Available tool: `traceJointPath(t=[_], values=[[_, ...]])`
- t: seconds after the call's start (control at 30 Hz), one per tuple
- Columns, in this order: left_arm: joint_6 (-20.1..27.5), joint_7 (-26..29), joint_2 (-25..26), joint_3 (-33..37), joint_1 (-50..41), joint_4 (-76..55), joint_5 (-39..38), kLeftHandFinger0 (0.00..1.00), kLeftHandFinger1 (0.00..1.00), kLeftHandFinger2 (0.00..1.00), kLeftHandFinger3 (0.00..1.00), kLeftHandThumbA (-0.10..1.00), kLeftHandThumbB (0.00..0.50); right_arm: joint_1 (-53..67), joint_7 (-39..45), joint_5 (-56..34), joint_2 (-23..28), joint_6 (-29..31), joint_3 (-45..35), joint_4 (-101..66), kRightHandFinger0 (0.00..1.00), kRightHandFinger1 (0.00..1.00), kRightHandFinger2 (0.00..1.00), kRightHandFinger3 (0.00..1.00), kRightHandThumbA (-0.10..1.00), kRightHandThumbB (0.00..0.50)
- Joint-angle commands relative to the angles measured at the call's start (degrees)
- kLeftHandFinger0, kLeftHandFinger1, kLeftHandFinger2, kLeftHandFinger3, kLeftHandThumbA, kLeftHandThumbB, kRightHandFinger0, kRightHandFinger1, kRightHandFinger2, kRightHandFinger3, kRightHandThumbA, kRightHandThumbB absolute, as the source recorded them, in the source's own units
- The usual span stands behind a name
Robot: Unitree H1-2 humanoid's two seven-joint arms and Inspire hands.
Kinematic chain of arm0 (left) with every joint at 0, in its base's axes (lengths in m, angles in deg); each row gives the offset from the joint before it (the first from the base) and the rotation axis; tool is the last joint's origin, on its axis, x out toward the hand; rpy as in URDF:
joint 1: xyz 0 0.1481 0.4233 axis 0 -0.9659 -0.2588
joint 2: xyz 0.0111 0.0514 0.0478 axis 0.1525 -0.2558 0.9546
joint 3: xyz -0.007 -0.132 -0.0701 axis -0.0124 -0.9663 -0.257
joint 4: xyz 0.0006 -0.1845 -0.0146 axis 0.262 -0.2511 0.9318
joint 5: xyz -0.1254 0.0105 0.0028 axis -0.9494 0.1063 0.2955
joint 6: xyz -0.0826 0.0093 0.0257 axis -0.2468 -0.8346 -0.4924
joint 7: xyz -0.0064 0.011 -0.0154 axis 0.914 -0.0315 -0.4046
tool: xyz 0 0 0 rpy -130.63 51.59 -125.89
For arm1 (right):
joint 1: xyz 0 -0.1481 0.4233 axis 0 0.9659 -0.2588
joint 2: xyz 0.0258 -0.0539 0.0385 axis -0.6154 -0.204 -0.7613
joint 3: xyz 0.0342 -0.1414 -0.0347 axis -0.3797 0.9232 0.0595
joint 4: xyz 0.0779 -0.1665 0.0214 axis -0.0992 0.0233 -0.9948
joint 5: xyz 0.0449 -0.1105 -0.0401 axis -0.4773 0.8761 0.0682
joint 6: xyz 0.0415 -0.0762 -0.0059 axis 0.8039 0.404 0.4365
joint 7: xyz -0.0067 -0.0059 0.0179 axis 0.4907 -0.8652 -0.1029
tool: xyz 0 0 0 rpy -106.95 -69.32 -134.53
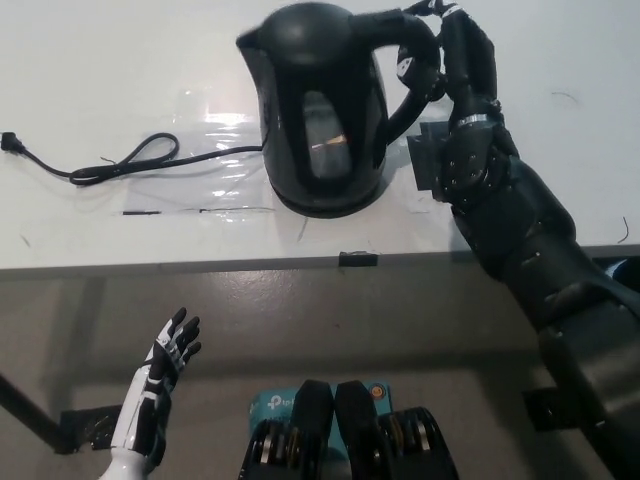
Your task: Use the right hand to grab the handle of the kettle from the base and place it on the right side
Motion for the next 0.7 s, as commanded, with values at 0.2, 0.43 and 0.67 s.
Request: traceJointPath(t=[0.2, 0.43, 0.67], values=[[2.15, -1.05, 0.85, 0.03, 0.73, -0.26, -0.47, 1.0, 1.0, 1.0, 1.0, 1.0, 0.5, -7.56, -6.13, -8.81, -0.15, 8.08, -11.56, -8.78, 0.15, 0.06, 0.13, 0.37, -0.1, 0.153], [1.65, -0.75, 0.71, 0.03, 0.95, -0.46, -0.22, 1.0, 1.0, 1.0, 1.0, 1.0, 0.5, -9.16, -7.42, -10.78, -0.15, 7.68, -15.74, -11.17, 0.0, 0.04, 0.5, 0.67, -0.1, 0.089], [1.91, -0.77, 0.81, -0.26, 0.71, -0.56, -0.75, 1.0, 1.0, 1.0, 1.0, 1.0, 0.499, -8.66, -8.95, -8.27, 2.39, 8.36, -14.84, -12.98, 0.0, 0.1, 0.52, 0.66, -0.1, 0.077]])
